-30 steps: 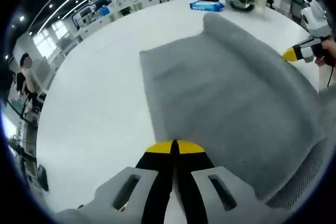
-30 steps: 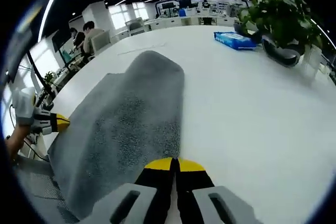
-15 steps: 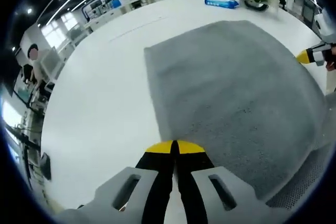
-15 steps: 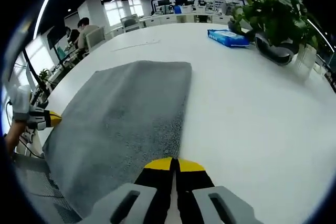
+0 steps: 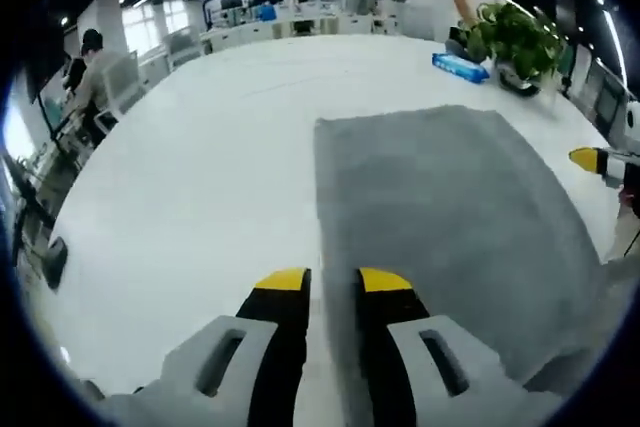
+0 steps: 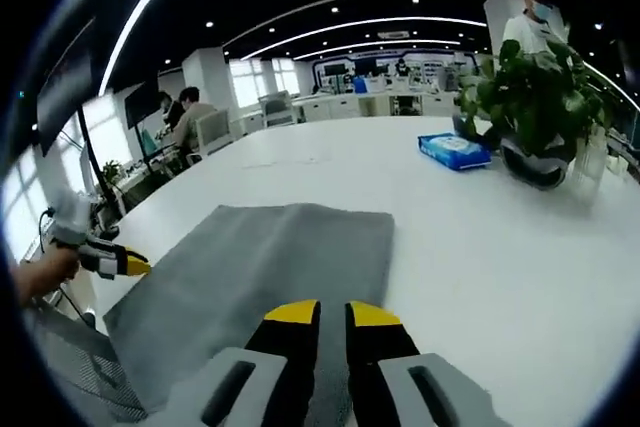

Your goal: Open the folded towel by lifting each exposed corner and separating the folded layers until the towel lies flat within the target outline without major curled edges

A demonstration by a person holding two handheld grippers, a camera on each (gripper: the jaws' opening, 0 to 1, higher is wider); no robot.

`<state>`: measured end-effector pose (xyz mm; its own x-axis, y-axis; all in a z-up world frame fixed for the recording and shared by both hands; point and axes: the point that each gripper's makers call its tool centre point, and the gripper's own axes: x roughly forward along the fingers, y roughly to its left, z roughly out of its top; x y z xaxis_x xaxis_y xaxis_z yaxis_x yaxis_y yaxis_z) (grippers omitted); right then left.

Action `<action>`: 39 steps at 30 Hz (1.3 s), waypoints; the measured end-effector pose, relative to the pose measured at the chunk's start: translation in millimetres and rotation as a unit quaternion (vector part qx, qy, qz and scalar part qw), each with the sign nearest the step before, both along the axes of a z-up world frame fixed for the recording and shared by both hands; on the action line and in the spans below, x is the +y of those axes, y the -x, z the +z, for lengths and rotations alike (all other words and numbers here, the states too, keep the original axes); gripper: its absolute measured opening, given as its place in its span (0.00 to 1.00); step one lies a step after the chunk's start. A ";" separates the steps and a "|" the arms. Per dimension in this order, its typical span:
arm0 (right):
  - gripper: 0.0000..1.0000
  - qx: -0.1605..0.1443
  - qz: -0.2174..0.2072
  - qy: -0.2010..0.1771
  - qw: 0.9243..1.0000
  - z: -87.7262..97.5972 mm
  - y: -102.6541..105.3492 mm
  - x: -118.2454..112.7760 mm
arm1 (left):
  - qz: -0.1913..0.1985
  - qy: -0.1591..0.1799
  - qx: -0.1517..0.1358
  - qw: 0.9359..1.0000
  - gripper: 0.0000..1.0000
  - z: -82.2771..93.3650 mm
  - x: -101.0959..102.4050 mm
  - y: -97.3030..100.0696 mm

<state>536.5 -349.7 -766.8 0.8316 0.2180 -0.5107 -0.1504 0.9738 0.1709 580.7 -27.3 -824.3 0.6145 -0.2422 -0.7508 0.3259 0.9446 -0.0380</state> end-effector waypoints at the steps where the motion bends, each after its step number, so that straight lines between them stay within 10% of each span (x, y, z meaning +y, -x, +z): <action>1: 0.07 0.001 0.004 0.000 1.000 -0.9 -0.4 2.9 | -0.001 0.000 0.003 1.000 0.18 -2.0 -0.6 0.3; 12: 0.05 0.011 0.024 -0.011 1.000 -6.1 -1.0 16.3 | 0.024 0.060 -0.004 0.998 0.01 11.6 -5.4 -1.2; 17: 0.04 0.022 0.041 -0.038 0.998 -9.7 0.7 32.5 | -0.039 0.094 -0.051 0.993 0.01 34.7 -44.1 -2.8; 23: 0.05 0.067 0.075 -0.159 0.982 -18.1 9.6 79.7 | -0.140 0.079 -0.071 0.984 0.01 40.1 -90.7 10.6; 30: 0.06 0.103 0.063 -0.289 0.950 -20.1 13.1 111.4 | -0.254 0.026 -0.086 0.963 0.01 34.6 -130.5 34.0; 34: 0.06 0.121 0.058 -0.301 0.944 -27.4 13.5 116.0 | -0.303 -0.013 -0.093 0.948 0.01 28.9 -143.8 44.9; 39: 0.08 0.132 0.037 -0.350 0.927 -24.8 2.8 127.2 | -0.374 -0.088 -0.126 0.915 0.01 23.7 -158.0 56.2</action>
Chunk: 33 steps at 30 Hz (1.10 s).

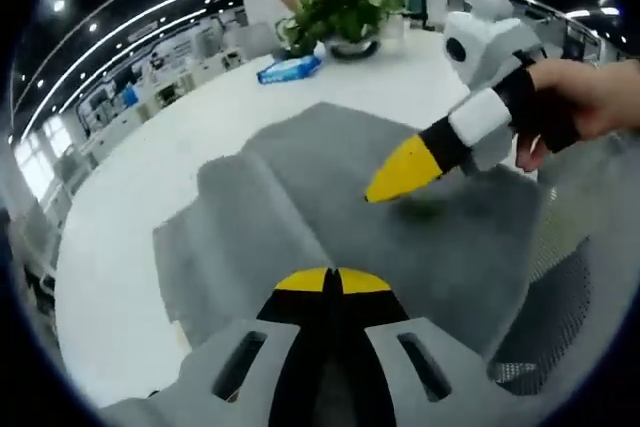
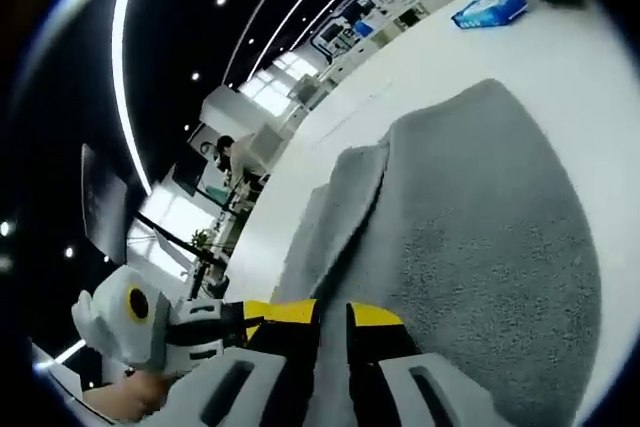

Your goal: Open the folded towel by lifting each exposed corner and separating the folded layers until the towel lies flat within the target outline without major curled edges

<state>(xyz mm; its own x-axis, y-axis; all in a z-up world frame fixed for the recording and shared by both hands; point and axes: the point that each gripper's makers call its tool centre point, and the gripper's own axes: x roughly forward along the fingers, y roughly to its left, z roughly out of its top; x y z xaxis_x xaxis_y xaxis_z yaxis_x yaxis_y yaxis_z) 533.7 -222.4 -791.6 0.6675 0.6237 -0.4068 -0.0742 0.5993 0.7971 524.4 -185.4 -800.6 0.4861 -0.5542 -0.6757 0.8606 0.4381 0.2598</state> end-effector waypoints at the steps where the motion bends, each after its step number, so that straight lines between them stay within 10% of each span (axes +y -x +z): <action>1: 0.09 0.007 -0.001 -0.009 1.000 -0.9 -2.0 3.2 | -0.007 -0.009 -0.006 1.000 0.01 -1.3 -0.9 1.2; 12: 0.00 0.068 0.004 -0.038 0.997 -24.0 -12.3 23.3 | -0.036 -0.025 -0.032 0.999 0.01 -0.7 -4.4 3.3; 19: 0.00 0.056 0.007 0.000 0.998 -27.0 -12.5 14.6 | -0.031 0.034 -0.008 0.999 0.01 10.2 -5.4 1.6; 25: 0.00 0.036 0.013 0.053 0.998 -27.7 -10.3 -1.7 | 0.136 0.149 0.016 0.979 0.00 41.0 37.7 -43.0; 28: 0.00 0.021 0.021 0.085 0.996 -27.6 -10.2 -7.9 | 0.222 0.094 0.033 0.970 0.00 16.0 83.4 -61.4; 33: 0.00 -0.023 0.034 0.136 0.990 -17.7 -10.3 -14.9 | 0.233 0.044 0.086 0.968 0.00 -18.8 97.9 -56.0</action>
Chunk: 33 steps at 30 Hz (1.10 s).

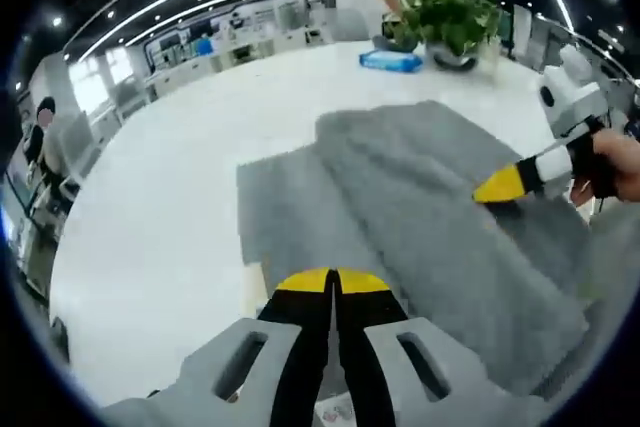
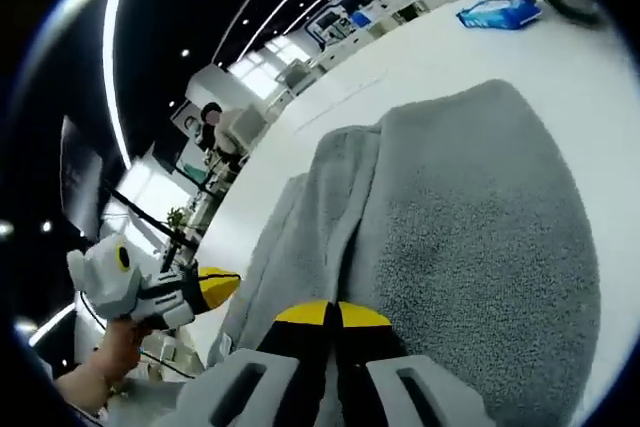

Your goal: Open the folded towel by lifting each exposed corner and separating the folded layers until the towel lies flat within the target outline without major curled edges

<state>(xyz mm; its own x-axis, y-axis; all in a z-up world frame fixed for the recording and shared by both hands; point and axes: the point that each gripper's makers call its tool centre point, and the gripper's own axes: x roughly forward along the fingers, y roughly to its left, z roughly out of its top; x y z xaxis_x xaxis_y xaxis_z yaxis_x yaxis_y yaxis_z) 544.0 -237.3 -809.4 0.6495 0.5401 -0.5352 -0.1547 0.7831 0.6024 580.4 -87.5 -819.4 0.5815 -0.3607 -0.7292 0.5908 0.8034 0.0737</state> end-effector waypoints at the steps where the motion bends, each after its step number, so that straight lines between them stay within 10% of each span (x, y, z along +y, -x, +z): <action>1: 0.00 -0.001 0.000 0.004 1.000 1.3 0.3 -1.6 | -0.006 -0.010 -0.004 1.000 0.00 -1.8 0.0 -0.2; 7: 0.00 -0.012 -0.016 0.050 0.999 10.2 0.4 -33.8 | -0.073 -0.089 -0.036 0.993 0.00 -12.4 -1.3 4.1; 33: 0.00 0.011 -0.052 0.156 0.986 0.8 15.2 -141.0 | -0.055 -0.114 -0.017 0.992 0.00 -12.4 45.4 -11.8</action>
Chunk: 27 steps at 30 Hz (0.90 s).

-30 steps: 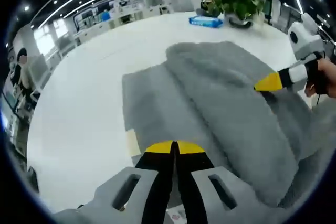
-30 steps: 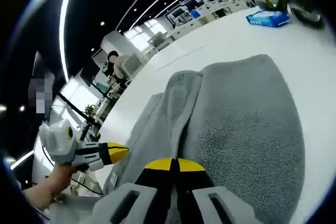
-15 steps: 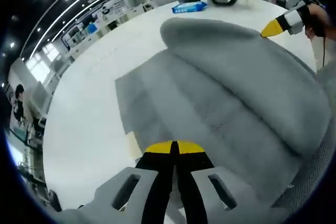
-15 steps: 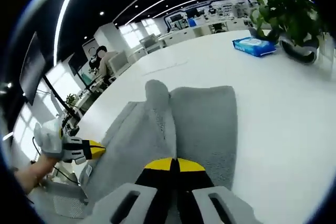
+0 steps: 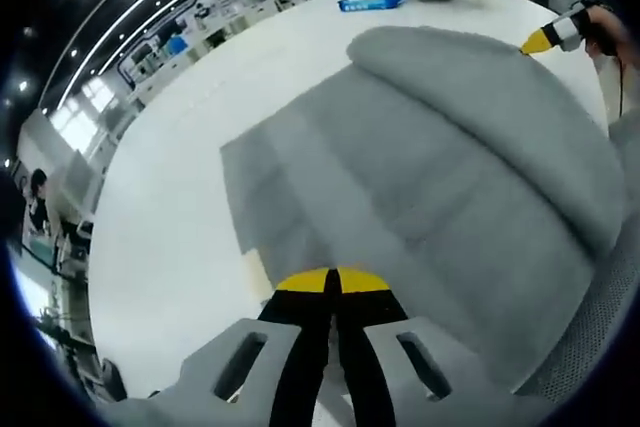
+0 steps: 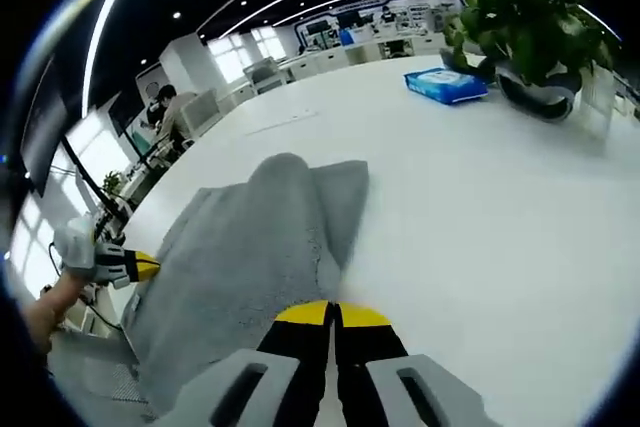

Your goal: Open the folded towel by lifting each exposed corner and separating the folded layers until the towel lies flat within the target outline without major curled edges

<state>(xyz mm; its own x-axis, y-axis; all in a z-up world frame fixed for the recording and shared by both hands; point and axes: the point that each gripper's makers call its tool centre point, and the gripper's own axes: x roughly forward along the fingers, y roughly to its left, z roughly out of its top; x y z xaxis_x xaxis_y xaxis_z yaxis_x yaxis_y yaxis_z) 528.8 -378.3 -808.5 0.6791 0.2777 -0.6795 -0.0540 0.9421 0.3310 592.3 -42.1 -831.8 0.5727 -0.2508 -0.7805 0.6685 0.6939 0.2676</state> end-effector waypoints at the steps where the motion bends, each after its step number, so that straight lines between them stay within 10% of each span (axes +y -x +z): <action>1: 0.00 0.001 -0.001 -0.001 1.000 -0.7 0.1 -0.9 | 0.003 -0.001 0.000 1.000 0.00 0.2 4.2 -1.1; 27: 0.00 0.028 -0.023 0.034 0.999 -11.8 13.2 -51.2 | 0.066 -0.043 -0.001 0.997 0.00 2.9 104.3 -17.9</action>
<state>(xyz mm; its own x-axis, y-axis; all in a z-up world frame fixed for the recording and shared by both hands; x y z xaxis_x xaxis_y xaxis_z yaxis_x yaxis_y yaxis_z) 515.6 -429.6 -820.3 0.6506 0.1983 -0.7331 0.0074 0.9636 0.2672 610.2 62.2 -828.9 0.5975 -0.1057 -0.7949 0.5730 0.7498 0.3310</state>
